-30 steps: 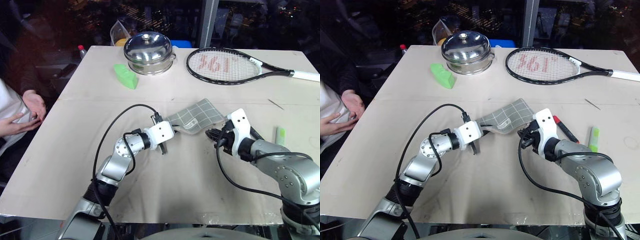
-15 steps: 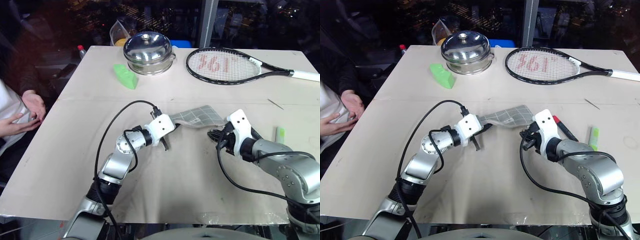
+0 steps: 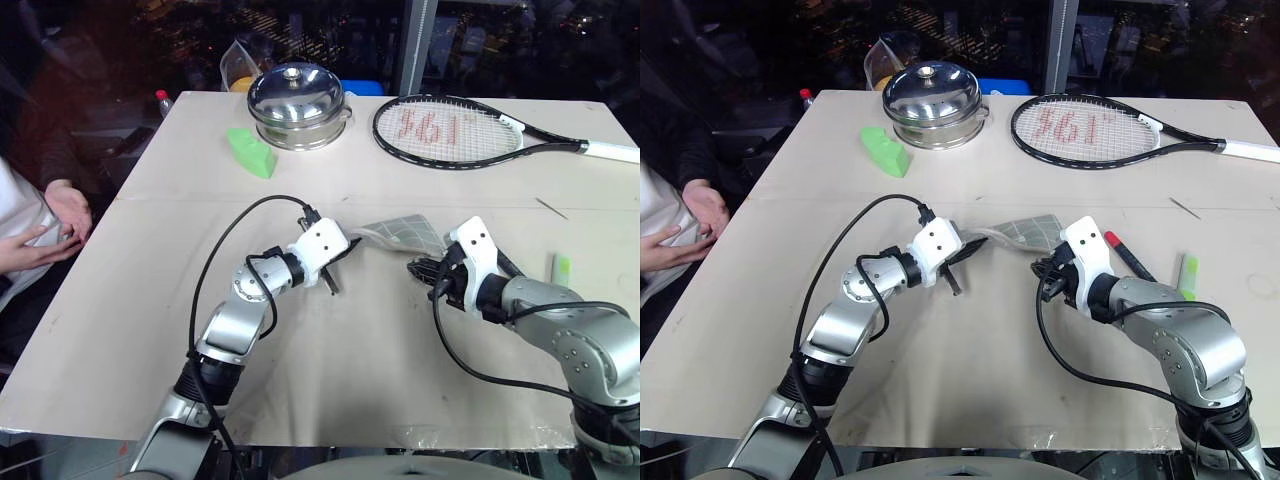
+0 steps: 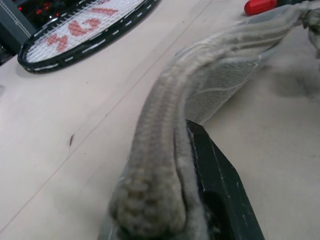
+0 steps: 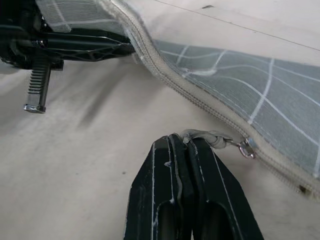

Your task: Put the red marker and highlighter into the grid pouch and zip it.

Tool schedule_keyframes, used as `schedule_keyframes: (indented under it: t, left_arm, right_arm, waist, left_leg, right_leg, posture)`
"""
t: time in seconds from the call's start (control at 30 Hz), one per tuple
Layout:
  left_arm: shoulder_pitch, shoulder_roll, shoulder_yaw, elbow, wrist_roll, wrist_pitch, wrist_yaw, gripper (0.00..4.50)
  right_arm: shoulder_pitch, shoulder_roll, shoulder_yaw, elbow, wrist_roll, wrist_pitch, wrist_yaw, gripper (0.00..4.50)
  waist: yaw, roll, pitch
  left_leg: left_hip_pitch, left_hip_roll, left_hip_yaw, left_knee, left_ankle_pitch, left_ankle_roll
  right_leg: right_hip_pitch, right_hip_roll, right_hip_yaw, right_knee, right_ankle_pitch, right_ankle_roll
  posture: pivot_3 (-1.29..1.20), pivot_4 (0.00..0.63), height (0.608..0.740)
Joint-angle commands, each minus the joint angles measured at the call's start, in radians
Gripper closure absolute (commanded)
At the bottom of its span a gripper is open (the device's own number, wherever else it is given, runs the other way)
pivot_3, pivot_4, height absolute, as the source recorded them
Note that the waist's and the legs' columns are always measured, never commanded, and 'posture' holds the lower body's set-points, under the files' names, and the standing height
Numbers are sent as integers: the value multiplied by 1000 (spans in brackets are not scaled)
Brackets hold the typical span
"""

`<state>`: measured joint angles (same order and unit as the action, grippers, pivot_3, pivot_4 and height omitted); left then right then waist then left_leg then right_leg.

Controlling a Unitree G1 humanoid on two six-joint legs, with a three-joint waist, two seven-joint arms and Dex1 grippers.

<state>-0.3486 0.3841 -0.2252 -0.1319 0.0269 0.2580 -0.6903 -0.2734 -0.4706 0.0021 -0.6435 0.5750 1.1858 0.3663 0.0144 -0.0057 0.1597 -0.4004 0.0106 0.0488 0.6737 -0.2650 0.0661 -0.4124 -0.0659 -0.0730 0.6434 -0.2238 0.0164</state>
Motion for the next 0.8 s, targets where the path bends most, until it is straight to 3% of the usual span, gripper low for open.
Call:
schedule_keyframes:
  t: [0.03, 0.47, 0.8]
  left_arm:
    - [3, -20, 4, -79, -93, 103, -41, 4500]
    - [-10, -14, 10, -103, -160, 184, -52, 4500]
    - [-29, -3, -18, -77, -82, 96, -4, 4500]
  right_arm:
    - [1, -24, -5, -32, -2, -27, 10, 4441]
    - [22, -51, -48, -84, 55, -15, 25, 4441]
    - [-3, -34, -123, -54, 112, 29, -9, 4441]
  waist:
    - [1, 0, 0]
    - [0, 0, 0]
    - [1, -1, 1]
  left_leg:
    - [0, 0, 0, 0, 0, 0]
    - [0, 0, 0, 0, 0, 0]
    - [0, 0, 0, 0, 0, 0]
  right_leg:
    - [0, 0, 0, 0, 0, 0]
    - [0, 1, 0, 0, 0, 0]
    - [0, 0, 0, 0, 0, 0]
  posture:
    - [0, 150, 740]
    - [0, 150, 740]
    - [0, 150, 740]
